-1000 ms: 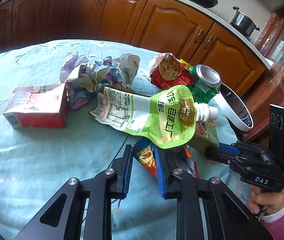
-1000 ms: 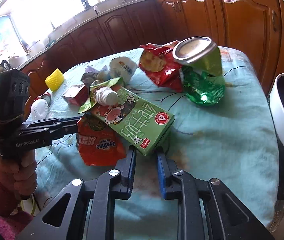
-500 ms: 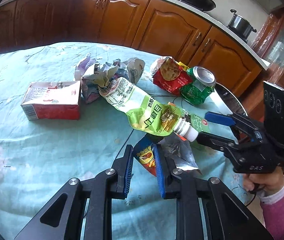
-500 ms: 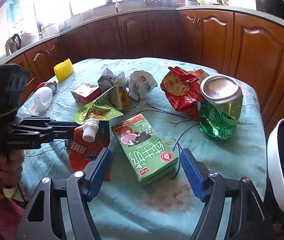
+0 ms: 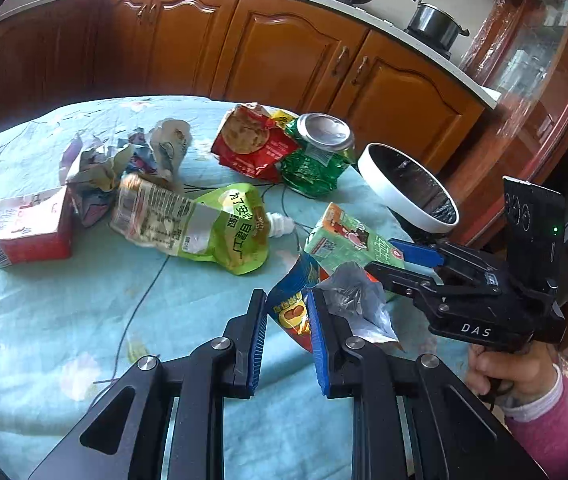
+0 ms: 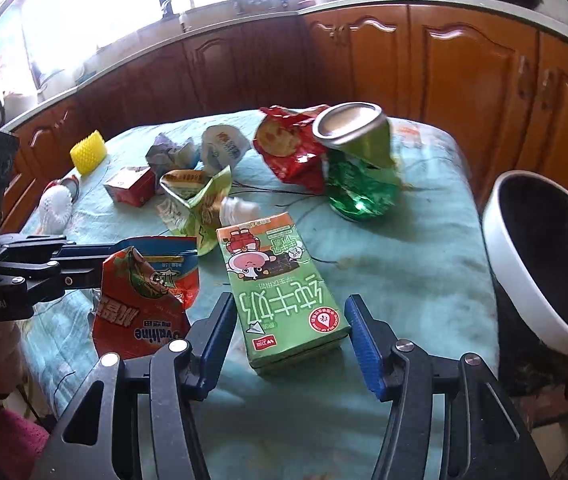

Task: Collect trash
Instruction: 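Grasp the green milk carton with the right tool while the left grasps the snack bag, then carry carton and snack bag over the bin and open both tools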

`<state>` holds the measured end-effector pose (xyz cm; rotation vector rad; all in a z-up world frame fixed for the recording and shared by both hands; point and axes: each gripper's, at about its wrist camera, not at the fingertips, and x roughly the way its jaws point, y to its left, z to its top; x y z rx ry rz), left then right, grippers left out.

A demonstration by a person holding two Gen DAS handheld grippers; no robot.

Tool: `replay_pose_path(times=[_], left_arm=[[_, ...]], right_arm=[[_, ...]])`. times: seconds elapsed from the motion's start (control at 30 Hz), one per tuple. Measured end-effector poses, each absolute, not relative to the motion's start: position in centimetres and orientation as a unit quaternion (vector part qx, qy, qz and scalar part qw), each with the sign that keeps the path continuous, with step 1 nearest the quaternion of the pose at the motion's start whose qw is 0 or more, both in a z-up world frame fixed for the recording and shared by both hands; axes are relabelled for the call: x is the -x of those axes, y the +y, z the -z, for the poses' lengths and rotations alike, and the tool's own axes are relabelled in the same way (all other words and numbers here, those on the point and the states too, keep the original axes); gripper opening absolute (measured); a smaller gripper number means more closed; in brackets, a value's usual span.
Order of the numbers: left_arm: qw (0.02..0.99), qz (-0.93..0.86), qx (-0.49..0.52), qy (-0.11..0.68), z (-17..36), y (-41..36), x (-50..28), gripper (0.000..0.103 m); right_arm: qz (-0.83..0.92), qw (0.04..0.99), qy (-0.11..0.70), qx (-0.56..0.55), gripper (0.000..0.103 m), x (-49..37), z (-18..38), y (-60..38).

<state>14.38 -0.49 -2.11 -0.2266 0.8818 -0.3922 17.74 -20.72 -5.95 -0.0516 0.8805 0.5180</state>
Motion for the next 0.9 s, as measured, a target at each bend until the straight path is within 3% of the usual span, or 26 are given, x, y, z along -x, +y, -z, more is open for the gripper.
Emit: replay_pose_path(times=[0.23, 0.9], left_arm=[[0.877, 0.212, 0.093, 0.421, 2.0, -4.4, -16.2, 0.020], [0.877, 0.243, 0.058, 0.410, 1.3, -12.8, -21.4, 0.020]], right_arm=[[-0.190, 0.888, 0.416, -0.048, 0.056, -16.2, 5.1, -26.7], [-0.114, 0.918, 0.369, -0.088, 0.054, -16.4, 3.1, -34.0]])
